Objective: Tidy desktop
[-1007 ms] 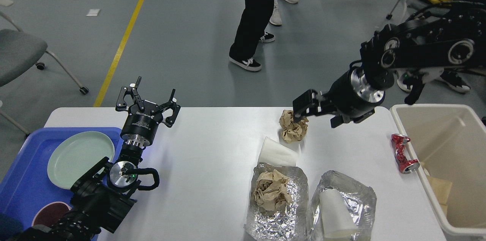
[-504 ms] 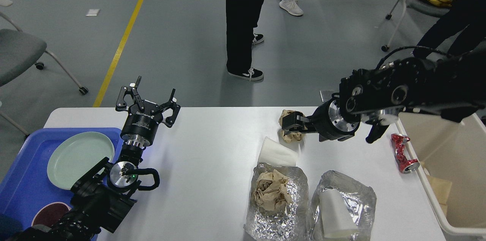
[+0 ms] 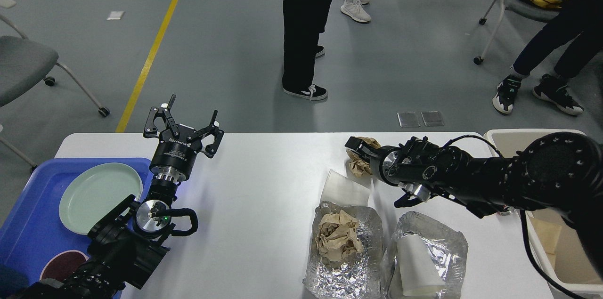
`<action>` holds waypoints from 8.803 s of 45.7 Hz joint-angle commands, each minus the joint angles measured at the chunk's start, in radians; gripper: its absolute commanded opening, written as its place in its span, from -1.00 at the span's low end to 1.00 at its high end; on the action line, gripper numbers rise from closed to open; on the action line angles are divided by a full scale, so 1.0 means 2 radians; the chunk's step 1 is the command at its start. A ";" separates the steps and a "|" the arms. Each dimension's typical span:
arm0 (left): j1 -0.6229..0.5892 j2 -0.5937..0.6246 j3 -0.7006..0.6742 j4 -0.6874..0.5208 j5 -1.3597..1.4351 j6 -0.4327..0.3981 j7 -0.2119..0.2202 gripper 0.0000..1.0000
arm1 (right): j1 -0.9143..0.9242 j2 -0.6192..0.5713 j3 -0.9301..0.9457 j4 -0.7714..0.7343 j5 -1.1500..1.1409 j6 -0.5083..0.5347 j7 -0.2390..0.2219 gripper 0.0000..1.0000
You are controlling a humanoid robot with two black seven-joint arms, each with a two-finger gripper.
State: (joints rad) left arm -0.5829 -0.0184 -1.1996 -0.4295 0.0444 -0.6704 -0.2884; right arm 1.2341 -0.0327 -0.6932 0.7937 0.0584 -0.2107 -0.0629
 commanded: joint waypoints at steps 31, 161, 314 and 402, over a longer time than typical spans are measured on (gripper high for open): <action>-0.001 0.000 0.000 0.000 0.000 -0.001 0.000 0.93 | -0.089 0.047 0.062 -0.123 0.015 -0.007 0.003 -0.23; 0.000 0.000 0.000 0.000 0.000 -0.001 0.000 0.93 | -0.241 -0.183 -0.110 -0.355 -0.051 0.105 0.018 1.00; 0.000 0.000 0.000 0.000 0.000 -0.001 0.000 0.93 | 0.370 -0.270 -0.161 0.308 -0.134 0.271 0.043 -1.00; -0.001 0.000 0.000 0.000 0.000 0.000 0.000 0.93 | -0.267 -0.193 -0.055 -0.391 0.087 0.138 -0.035 1.00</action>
State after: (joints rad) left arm -0.5843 -0.0184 -1.1996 -0.4295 0.0444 -0.6707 -0.2884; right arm 0.6602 -0.4304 -0.8026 0.0149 0.2306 0.0672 -0.1336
